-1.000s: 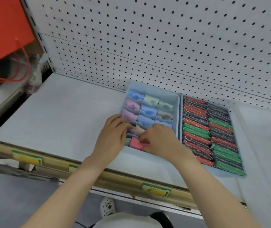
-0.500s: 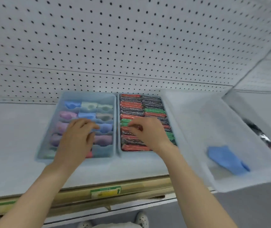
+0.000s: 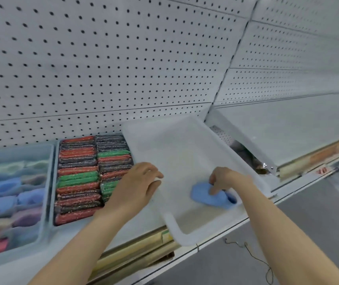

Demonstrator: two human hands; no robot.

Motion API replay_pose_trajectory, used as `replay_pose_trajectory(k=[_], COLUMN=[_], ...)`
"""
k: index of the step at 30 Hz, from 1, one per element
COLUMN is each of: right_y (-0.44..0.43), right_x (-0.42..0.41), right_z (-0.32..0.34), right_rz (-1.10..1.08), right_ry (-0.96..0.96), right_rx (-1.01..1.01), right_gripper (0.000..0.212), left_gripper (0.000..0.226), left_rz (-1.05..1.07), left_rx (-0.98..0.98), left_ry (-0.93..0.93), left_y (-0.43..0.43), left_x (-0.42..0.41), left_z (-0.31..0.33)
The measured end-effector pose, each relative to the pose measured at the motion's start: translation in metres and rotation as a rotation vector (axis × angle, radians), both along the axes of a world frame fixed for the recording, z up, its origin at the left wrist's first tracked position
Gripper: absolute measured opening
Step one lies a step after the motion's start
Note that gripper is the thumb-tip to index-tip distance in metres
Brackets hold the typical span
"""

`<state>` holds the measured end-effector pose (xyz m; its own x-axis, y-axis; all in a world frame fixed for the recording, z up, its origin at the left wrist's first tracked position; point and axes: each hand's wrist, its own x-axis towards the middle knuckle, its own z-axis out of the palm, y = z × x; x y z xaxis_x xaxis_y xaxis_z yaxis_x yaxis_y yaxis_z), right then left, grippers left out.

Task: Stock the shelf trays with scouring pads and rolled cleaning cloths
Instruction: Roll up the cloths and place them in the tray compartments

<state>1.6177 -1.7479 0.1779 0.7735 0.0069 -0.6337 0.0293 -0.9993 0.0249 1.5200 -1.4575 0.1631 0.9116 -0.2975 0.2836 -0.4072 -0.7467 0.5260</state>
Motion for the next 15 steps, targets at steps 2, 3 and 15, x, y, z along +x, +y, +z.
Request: replay_pose_trajectory(k=[2, 3, 15], right_y=[0.0, 0.002, 0.098], right_x=[0.007, 0.01, -0.002], right_z=[0.008, 0.015, 0.112], right_rz=[-0.057, -0.105, 0.049], right_ry=[-0.053, -0.079, -0.108], right_rx=[0.235, 0.386, 1.485], right_gripper=[0.031, 0.028, 0.023], left_gripper=[0.025, 0.027, 0.083], left_rz=[0.014, 0.025, 0.157], left_rx=[0.028, 0.031, -0.931], left_ry=[0.037, 0.066, 0.48], left_y=[-0.001, -0.002, 0.011], left_x=[0.0, 0.0, 0.037], left_z=[0.004, 0.007, 0.093])
